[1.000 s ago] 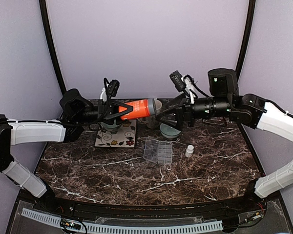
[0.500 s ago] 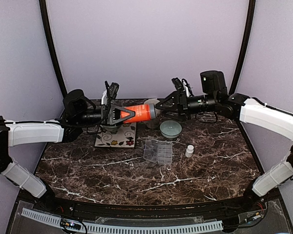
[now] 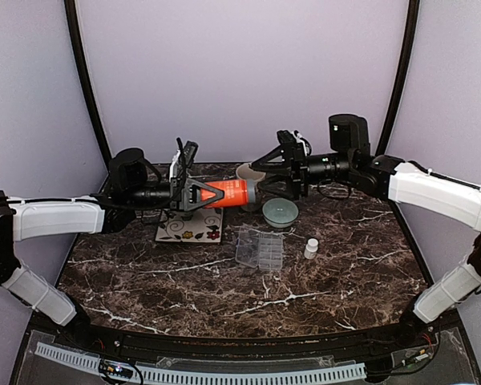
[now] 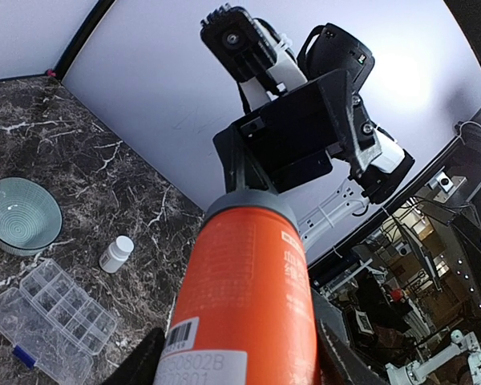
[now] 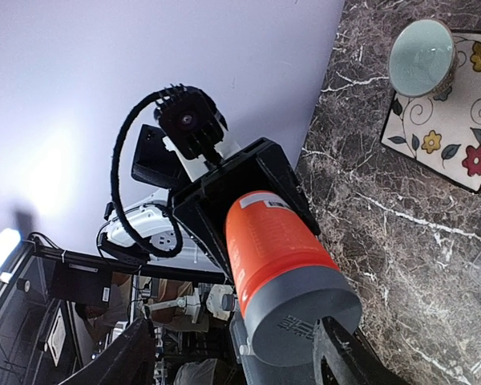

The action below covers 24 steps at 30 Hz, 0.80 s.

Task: Sort the pills into containers
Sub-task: Unscrew the lid of the pill bottle.

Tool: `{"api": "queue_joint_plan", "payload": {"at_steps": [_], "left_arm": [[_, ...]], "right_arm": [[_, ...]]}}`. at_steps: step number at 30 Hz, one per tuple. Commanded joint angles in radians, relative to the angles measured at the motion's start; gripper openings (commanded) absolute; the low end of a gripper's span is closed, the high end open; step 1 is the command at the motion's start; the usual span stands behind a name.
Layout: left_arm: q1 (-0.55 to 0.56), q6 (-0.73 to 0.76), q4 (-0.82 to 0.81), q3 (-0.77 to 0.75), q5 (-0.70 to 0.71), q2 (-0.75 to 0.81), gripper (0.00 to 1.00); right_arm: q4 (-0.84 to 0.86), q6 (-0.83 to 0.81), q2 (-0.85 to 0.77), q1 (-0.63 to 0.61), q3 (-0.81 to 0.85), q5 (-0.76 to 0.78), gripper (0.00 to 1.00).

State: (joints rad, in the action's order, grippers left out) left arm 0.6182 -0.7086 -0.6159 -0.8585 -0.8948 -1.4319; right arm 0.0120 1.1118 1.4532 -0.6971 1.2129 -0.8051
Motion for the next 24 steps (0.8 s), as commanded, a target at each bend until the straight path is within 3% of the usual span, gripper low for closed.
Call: {"api": "queue_joint_plan", "payload": {"at_steps": [1,17,21,24], "left_arm": [[0.003,0.041,-0.012,-0.056,0.002,0.031,0.00],[0.003,0.074,0.030,-0.112,-0.013,-0.015,0.00],[0.003,0.083,0.040,-0.124,-0.016,-0.028,0.00],[0.003,0.087,0.043,-0.128,-0.017,-0.036,0.00]], "right_arm": [[-0.016,-0.001,0.019,0.008,0.030,-0.016,0.67],[-0.017,-0.007,0.084,0.022,0.072,-0.063,0.64],[0.000,0.000,0.099,0.023,0.080,-0.078,0.58],[0.004,-0.004,0.107,0.022,0.083,-0.087,0.45]]}}
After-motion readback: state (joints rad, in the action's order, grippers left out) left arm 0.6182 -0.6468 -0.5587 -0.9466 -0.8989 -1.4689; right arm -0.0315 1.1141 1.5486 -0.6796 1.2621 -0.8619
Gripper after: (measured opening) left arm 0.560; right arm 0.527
